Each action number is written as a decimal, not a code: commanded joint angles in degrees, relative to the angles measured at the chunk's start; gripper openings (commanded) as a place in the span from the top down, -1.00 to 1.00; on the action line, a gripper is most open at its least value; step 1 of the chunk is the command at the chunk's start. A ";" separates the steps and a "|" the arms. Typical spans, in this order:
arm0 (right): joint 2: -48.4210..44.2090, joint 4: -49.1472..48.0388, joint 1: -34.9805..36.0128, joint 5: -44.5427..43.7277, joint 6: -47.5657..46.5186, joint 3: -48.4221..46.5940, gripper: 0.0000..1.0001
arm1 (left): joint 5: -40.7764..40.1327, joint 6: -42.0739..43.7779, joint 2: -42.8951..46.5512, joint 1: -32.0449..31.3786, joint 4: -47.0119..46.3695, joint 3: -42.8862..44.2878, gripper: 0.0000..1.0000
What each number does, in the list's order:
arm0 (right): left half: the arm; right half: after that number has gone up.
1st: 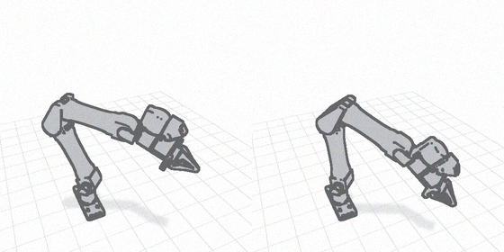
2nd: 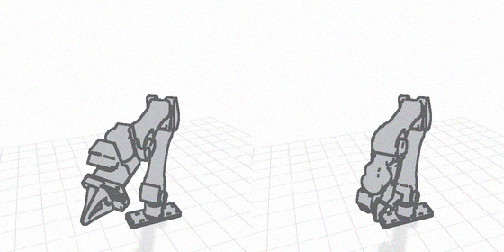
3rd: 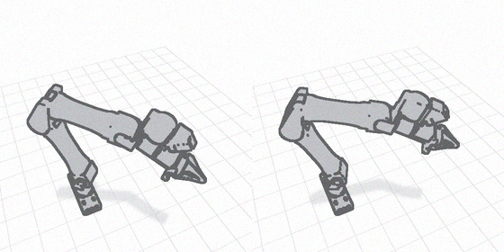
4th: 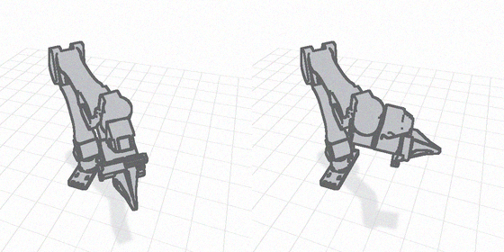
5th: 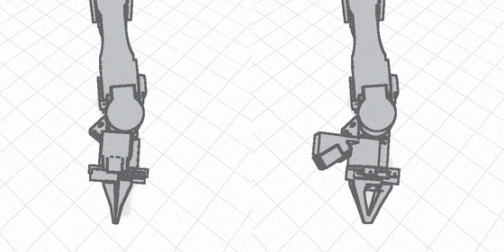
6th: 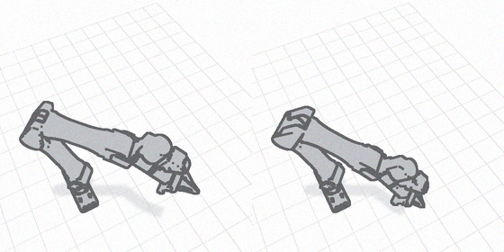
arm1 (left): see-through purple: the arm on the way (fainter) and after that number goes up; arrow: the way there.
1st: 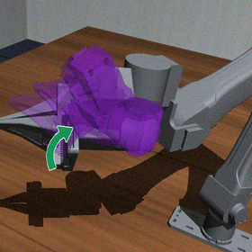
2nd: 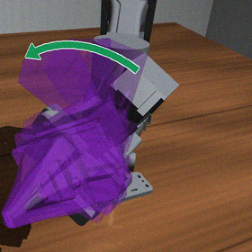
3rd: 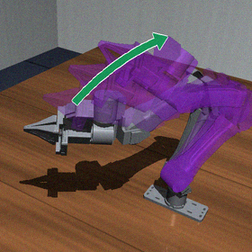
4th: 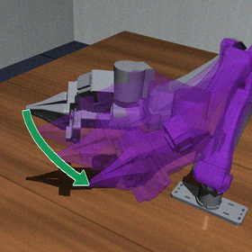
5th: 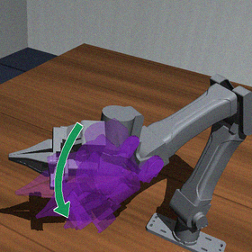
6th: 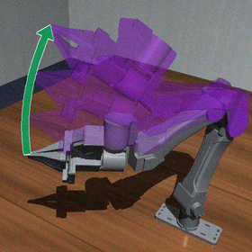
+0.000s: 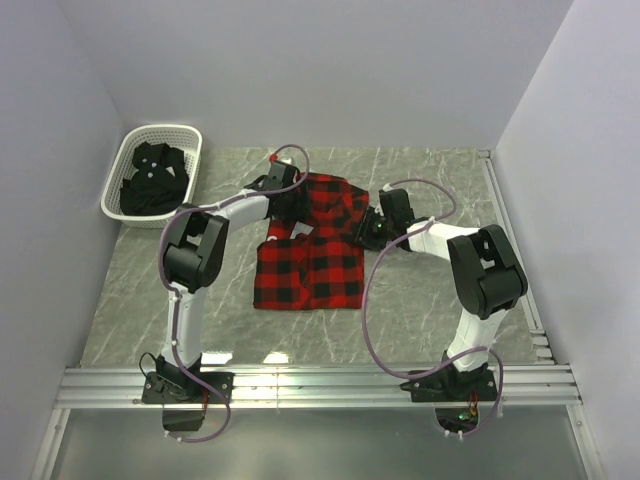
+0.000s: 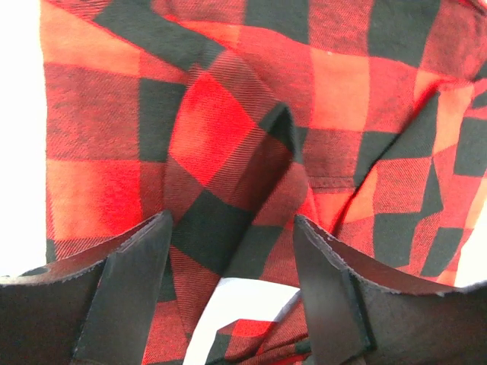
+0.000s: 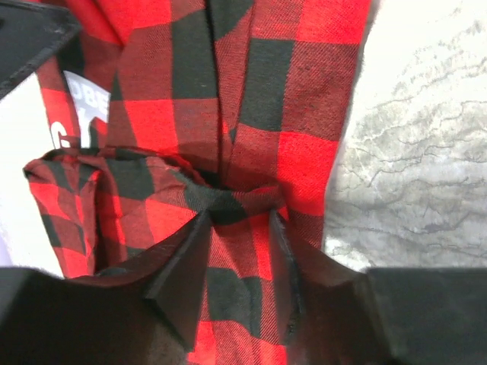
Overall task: Fold and stack the long sleeve shirts
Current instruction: Fold the shirt
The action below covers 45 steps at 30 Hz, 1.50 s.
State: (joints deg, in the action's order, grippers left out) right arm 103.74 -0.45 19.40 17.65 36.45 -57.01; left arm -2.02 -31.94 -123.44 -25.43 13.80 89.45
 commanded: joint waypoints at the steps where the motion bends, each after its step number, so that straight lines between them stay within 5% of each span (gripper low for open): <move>1: 0.41 -2.71 0.02 0.28 -0.15 -1.87 0.24 | -0.44 -4.61 2.32 1.43 -2.28 -4.53 -0.43; 5: -0.12 -3.07 0.02 -0.07 -0.32 -1.17 0.70 | -1.49 -7.25 4.43 2.40 -3.69 -8.32 -0.41; 10: -2.14 -2.89 -0.15 -1.56 -0.24 0.06 0.91 | -2.81 -10.86 8.56 3.19 -5.36 -13.50 -0.41; 32: -4.95 -0.96 -0.33 -8.33 3.19 0.59 0.90 | -5.18 -9.10 17.27 4.69 -7.04 -14.30 -0.57; 38: -5.47 1.24 -0.41 -6.57 2.93 -0.21 0.71 | -4.92 -9.54 18.66 5.30 -5.45 -13.95 -0.61; 45: -11.27 7.39 -0.42 -8.07 2.75 -0.03 -0.05 | -2.82 -8.05 25.52 5.30 -4.66 -16.24 -0.72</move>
State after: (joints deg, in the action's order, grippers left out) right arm 97.45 4.32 19.33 11.07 39.31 -56.69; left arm -6.24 -41.36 -103.42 -20.18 9.72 73.19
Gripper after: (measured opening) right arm 0.479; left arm 0.855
